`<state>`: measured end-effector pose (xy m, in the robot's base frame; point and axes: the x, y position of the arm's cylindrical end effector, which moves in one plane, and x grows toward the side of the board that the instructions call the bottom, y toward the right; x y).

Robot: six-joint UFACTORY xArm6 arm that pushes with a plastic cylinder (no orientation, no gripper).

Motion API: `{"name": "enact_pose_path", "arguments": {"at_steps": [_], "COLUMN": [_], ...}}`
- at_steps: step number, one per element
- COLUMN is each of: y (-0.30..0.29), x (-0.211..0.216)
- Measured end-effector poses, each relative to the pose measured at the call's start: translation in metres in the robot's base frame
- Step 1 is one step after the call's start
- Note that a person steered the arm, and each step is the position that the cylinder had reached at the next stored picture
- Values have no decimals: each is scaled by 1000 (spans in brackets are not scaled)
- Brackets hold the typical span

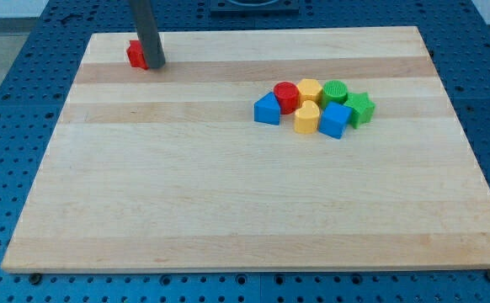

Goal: Slide the red circle towards the top center

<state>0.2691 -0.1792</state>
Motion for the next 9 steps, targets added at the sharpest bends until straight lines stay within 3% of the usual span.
{"name": "enact_pose_path", "arguments": {"at_steps": [3, 4, 6, 7, 9], "y": [-40, -37, 78, 135, 250], "x": [-30, 2, 128, 170, 154]}}
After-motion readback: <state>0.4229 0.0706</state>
